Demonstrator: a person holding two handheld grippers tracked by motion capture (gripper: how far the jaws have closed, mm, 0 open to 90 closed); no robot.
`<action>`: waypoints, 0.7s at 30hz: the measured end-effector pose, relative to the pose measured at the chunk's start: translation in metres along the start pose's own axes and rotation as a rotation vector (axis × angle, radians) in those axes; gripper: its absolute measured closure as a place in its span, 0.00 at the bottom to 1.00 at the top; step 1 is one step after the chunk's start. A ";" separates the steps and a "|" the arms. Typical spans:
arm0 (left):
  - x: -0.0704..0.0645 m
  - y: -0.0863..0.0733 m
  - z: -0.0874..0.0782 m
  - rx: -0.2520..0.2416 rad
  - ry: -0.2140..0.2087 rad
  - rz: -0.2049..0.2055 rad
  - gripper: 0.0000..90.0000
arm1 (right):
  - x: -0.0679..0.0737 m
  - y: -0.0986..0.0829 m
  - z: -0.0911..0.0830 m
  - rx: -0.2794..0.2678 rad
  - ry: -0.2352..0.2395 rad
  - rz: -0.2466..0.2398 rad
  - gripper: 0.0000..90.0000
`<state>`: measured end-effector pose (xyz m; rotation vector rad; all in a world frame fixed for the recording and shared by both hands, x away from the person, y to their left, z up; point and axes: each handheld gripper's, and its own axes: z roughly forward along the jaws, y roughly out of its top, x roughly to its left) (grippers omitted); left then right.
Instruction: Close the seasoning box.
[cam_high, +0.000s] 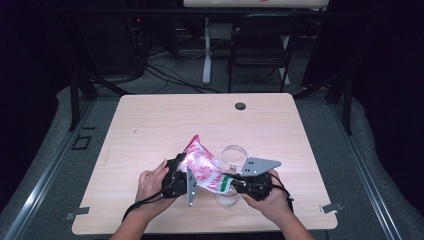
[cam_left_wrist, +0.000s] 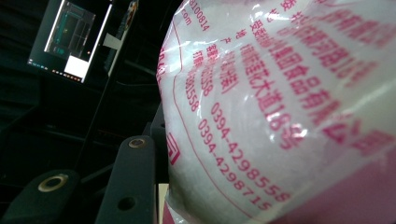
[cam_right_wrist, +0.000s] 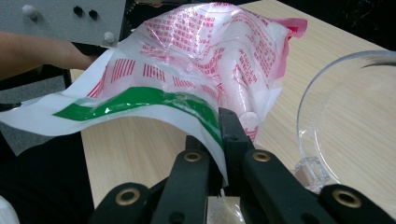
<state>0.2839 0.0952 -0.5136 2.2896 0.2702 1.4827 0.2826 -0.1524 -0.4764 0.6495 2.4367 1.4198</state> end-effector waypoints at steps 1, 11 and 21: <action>0.000 0.000 0.000 0.000 0.001 0.000 0.67 | 0.000 0.000 0.000 -0.001 -0.001 0.001 1.00; 0.000 0.002 -0.002 0.015 0.018 0.032 0.67 | 0.001 -0.003 0.002 0.003 -0.012 0.001 1.00; 0.002 0.006 -0.004 0.031 0.035 0.067 0.67 | 0.001 -0.005 0.003 0.012 -0.022 -0.006 1.00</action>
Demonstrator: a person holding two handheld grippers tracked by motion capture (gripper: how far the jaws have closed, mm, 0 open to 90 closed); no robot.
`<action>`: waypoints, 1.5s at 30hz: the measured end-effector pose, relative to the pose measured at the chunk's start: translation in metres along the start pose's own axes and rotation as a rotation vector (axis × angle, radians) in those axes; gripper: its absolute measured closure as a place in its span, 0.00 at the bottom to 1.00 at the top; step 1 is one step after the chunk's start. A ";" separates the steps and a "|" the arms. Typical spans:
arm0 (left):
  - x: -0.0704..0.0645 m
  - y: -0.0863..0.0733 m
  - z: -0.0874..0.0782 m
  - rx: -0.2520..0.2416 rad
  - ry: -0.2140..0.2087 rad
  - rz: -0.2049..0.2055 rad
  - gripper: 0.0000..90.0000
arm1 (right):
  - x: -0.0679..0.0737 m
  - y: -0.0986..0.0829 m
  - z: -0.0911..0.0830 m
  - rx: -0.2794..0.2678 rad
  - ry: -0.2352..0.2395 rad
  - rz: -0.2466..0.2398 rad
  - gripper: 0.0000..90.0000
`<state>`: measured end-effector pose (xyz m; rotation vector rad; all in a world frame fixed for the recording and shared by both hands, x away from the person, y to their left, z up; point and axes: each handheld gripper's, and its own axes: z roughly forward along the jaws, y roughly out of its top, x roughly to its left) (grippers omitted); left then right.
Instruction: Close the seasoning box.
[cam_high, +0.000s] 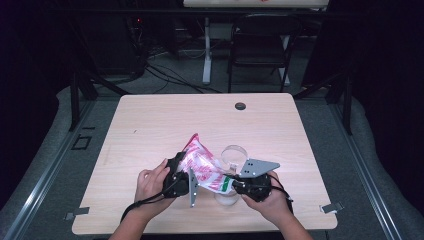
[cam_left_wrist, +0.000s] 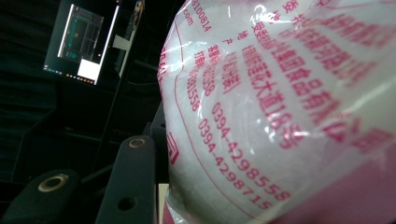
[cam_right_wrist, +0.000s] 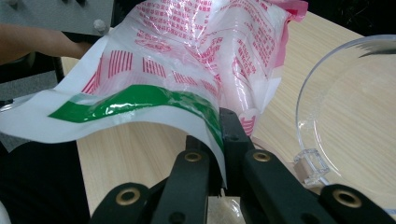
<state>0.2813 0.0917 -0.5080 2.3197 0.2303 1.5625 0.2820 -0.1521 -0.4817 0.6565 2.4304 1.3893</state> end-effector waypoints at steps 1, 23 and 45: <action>0.000 0.000 0.000 0.002 0.001 0.002 0.67 | 0.000 0.000 0.000 0.000 0.001 0.001 1.00; 0.004 0.007 -0.005 0.029 0.012 0.048 0.67 | -0.004 -0.003 0.000 -0.001 0.014 0.028 1.00; 0.008 0.016 -0.008 0.048 -0.019 0.099 0.68 | 0.001 -0.015 -0.001 0.002 0.011 0.052 1.00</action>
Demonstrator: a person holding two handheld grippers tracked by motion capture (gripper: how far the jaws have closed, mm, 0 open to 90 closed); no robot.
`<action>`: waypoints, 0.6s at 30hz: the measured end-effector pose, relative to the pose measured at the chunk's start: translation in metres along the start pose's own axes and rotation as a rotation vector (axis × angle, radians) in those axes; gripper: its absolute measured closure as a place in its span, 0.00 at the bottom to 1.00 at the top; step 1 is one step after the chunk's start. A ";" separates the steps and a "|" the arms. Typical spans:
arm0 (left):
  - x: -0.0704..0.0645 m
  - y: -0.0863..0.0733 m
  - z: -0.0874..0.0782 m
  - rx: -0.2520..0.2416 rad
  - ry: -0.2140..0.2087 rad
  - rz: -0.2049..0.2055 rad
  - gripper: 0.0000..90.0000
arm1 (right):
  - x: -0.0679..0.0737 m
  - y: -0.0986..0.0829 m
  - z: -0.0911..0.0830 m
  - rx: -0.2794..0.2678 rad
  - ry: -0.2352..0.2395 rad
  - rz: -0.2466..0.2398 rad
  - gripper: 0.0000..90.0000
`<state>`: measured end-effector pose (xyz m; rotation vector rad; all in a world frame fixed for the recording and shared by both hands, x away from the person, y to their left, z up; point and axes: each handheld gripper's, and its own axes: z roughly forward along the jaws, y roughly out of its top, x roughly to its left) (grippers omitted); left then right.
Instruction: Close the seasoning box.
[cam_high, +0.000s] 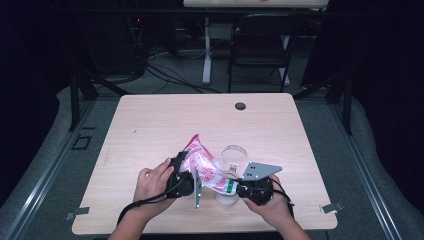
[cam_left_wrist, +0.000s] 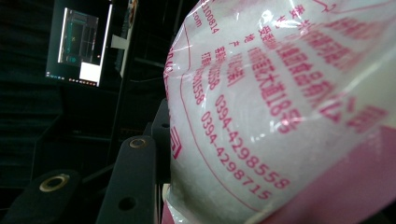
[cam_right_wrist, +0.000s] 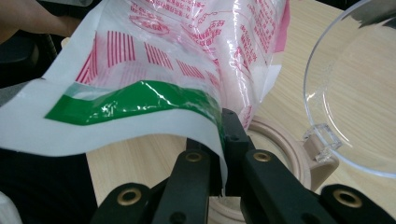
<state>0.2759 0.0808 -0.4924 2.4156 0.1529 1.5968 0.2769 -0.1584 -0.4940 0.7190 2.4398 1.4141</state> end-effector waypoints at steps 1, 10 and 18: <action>0.000 0.001 0.000 0.001 -0.001 0.002 0.68 | 0.000 -0.001 0.000 -0.004 0.003 0.001 1.00; 0.004 0.006 0.000 0.006 -0.008 0.037 0.68 | -0.002 -0.004 -0.002 -0.013 0.002 0.017 1.00; 0.007 0.009 -0.002 0.003 0.001 0.068 0.68 | -0.002 -0.005 -0.002 -0.016 -0.003 0.023 1.00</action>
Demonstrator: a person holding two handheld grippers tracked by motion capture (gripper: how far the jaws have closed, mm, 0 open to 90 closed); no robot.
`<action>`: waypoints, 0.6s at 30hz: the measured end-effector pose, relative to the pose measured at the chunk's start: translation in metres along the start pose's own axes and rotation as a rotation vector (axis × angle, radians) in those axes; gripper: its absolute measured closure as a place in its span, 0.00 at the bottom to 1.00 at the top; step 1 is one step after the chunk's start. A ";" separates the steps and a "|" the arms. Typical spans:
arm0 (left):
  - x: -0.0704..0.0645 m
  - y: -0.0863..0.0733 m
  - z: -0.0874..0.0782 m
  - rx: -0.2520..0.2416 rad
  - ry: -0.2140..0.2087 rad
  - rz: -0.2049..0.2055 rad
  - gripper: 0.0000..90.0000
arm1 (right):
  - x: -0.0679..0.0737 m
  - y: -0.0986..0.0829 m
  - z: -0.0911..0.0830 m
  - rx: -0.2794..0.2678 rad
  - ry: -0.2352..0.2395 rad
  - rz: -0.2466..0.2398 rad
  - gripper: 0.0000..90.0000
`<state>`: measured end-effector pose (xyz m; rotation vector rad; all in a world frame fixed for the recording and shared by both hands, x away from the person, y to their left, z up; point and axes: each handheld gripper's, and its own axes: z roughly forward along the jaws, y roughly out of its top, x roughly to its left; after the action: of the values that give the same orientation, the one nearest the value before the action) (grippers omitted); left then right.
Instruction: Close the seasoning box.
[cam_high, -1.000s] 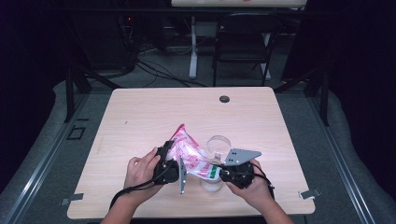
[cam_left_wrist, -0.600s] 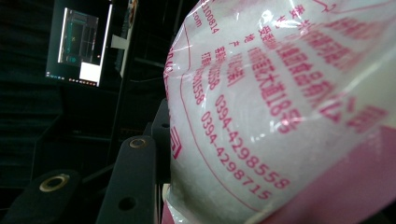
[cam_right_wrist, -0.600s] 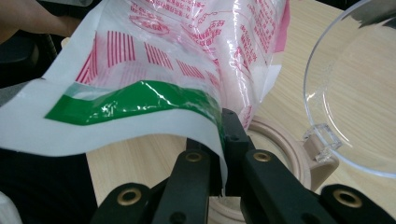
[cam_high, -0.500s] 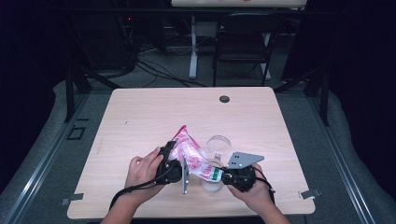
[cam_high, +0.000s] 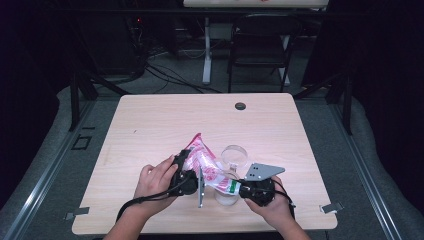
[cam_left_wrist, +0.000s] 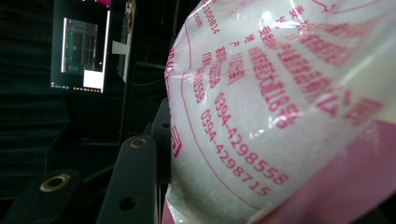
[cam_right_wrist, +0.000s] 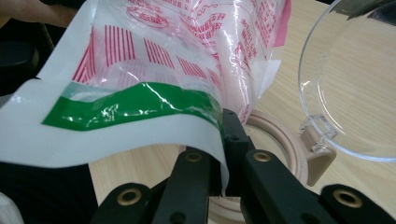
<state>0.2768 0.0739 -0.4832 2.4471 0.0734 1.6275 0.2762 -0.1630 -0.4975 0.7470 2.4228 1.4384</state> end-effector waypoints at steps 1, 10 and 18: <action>0.000 0.000 0.000 0.000 0.002 0.002 0.68 | 0.000 0.000 0.000 0.000 0.002 0.000 1.00; 0.001 0.001 -0.002 0.003 0.009 0.010 0.68 | 0.000 -0.001 0.000 -0.002 -0.003 0.002 1.00; 0.002 0.001 -0.003 -0.004 0.015 0.011 0.68 | 0.001 -0.003 0.001 0.005 -0.006 0.000 1.00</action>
<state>0.2743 0.0732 -0.4801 2.4368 0.0589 1.6493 0.2754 -0.1628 -0.5003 0.7508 2.4227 1.4294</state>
